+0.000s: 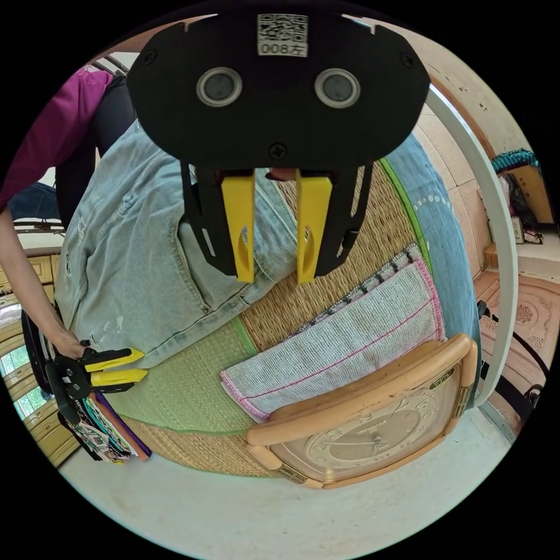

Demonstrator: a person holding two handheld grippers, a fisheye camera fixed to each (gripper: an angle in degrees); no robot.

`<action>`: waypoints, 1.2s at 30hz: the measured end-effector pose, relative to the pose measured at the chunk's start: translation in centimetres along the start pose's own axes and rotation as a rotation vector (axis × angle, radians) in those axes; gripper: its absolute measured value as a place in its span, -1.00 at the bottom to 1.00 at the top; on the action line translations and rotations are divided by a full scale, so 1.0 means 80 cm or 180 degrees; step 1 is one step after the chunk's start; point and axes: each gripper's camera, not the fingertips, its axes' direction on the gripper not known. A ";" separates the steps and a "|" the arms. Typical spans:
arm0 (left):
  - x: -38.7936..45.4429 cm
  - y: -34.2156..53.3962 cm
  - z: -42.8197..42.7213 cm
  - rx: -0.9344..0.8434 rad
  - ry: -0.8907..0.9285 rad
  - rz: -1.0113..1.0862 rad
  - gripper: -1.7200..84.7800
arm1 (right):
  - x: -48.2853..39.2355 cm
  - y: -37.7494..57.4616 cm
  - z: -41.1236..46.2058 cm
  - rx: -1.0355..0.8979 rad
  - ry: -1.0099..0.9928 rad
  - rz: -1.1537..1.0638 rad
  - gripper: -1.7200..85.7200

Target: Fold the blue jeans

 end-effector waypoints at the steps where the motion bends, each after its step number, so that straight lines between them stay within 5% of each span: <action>1: 0.007 -0.004 -0.003 -0.0013 -0.0029 -0.0013 -0.75 | -0.001 0.000 -0.001 -0.0002 -0.0028 -0.0026 -0.76; 18: 0.106 0.011 -0.127 0.0232 -0.0221 -0.0107 -0.92 | -0.015 0.059 -0.100 0.0187 -0.0081 0.0404 -0.93; 36: 0.258 0.203 -0.295 0.0627 -0.0317 -0.0047 -0.92 | -0.170 0.251 -0.248 0.0638 -0.0101 0.0584 -0.93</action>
